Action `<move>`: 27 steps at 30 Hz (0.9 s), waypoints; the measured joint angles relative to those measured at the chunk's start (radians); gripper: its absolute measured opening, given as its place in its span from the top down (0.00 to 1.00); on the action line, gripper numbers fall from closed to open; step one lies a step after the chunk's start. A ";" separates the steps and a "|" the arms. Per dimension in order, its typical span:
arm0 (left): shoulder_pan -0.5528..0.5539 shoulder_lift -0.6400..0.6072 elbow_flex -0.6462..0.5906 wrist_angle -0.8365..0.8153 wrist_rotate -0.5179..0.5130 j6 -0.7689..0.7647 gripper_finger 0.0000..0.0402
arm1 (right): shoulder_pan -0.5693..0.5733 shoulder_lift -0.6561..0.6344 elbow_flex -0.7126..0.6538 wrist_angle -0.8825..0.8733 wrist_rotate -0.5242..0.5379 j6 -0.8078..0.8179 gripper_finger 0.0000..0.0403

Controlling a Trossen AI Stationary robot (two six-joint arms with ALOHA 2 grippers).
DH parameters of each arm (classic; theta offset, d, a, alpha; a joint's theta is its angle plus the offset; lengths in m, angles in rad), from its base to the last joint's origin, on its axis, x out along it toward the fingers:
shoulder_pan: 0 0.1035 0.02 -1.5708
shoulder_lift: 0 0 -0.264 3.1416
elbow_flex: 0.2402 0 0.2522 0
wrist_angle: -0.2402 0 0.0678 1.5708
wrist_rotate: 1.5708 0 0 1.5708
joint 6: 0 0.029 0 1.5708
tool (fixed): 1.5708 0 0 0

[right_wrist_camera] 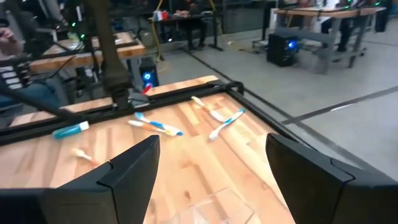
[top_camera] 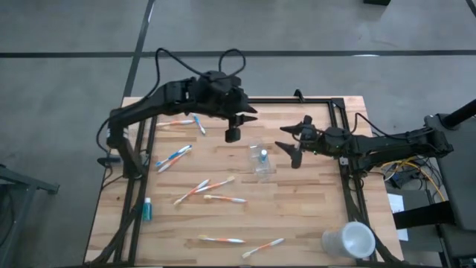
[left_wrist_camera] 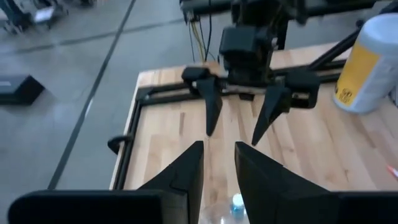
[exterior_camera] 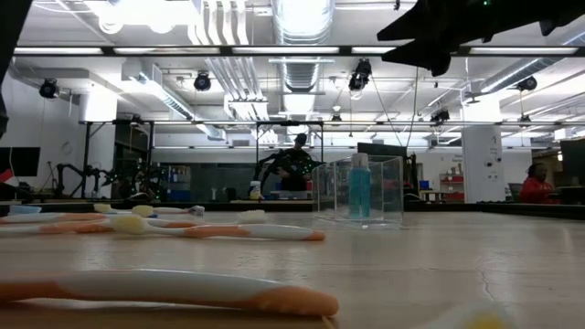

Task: Pick & Place toothbrushing station
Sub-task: Put the orange toothbrush into transparent organizer

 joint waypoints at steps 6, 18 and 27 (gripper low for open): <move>-0.027 -0.100 -0.191 0.223 0.001 0.041 0.78 | 0.000 0.000 0.013 -0.023 -0.012 0.008 0.28; -0.027 -0.404 -0.809 0.769 0.006 -0.036 0.80 | 0.000 0.000 0.013 -0.025 -0.018 0.026 0.27; -0.027 -0.640 -1.224 1.033 0.008 -0.212 0.80 | 0.000 0.000 0.013 -0.025 -0.018 0.027 0.27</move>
